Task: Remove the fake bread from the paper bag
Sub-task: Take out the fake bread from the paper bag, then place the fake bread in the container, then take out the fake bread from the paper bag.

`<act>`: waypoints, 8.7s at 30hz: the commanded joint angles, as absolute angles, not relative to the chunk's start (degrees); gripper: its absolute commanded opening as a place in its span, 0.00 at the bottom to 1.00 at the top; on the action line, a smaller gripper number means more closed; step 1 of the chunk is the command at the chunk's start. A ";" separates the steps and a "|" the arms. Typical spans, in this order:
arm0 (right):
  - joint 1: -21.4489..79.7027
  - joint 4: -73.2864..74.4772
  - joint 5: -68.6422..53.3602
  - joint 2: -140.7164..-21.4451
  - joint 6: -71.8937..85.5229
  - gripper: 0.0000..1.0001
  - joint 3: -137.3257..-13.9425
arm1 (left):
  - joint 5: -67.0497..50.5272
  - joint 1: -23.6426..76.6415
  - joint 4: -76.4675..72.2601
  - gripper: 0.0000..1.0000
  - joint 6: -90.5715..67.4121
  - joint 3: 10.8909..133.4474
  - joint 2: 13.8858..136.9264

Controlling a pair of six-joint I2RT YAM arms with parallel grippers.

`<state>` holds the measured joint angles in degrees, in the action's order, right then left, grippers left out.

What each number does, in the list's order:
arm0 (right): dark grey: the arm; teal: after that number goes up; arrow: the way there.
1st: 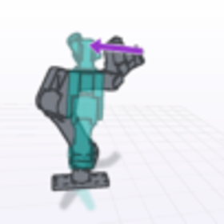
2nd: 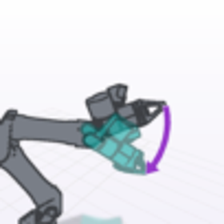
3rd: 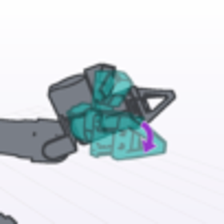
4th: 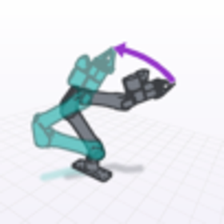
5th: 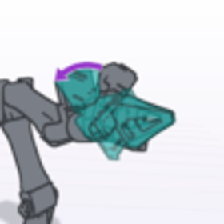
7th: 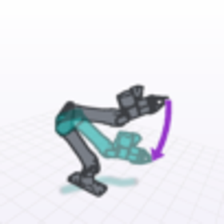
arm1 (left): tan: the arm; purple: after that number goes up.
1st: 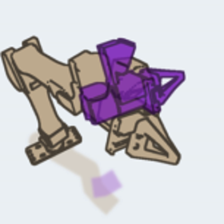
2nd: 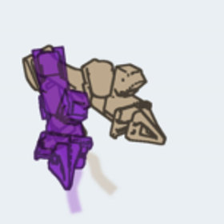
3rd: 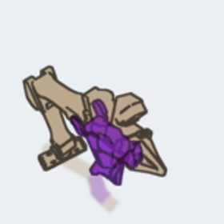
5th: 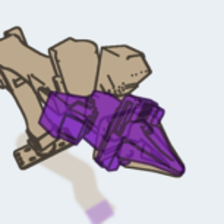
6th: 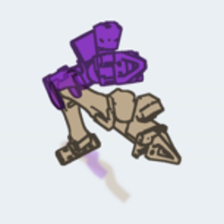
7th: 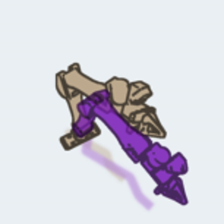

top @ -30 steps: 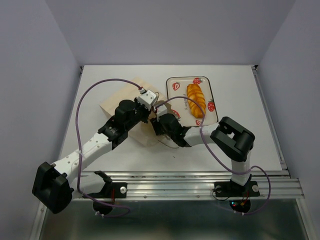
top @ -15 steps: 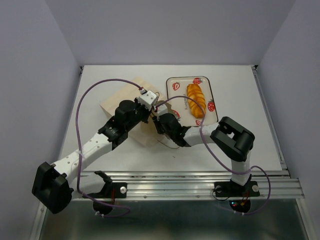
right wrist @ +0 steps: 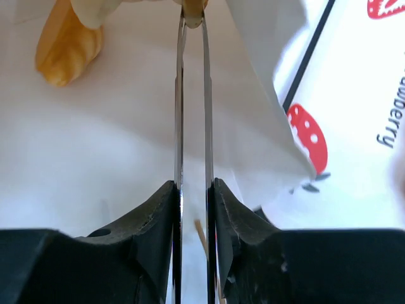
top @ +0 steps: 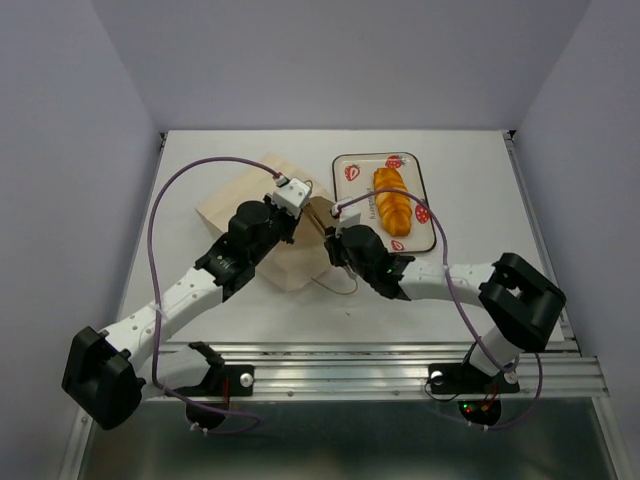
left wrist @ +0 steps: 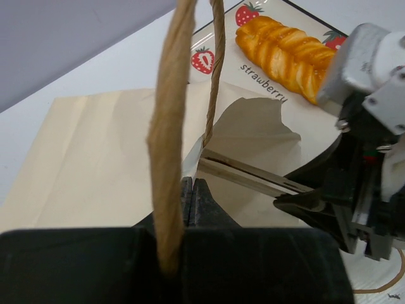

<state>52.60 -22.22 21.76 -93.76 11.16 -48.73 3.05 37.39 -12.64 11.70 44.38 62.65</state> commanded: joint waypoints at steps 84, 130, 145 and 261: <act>-7.21 -10.99 -71.45 -76.46 84.29 0.01 -26.72 | 27.16 33.75 -15.29 0.00 5.10 46.67 61.26; -11.51 -11.43 -72.51 -83.06 82.97 0.50 -29.70 | 26.54 33.84 -14.50 0.00 6.59 47.37 62.49; -13.71 -11.34 -73.04 -81.48 83.32 0.50 -30.85 | 26.63 33.75 -14.77 0.00 7.38 47.02 62.67; 52.29 -12.30 -5.46 -91.05 13.97 0.58 -55.19 | -5.98 34.37 -6.50 0.00 12.22 45.79 58.10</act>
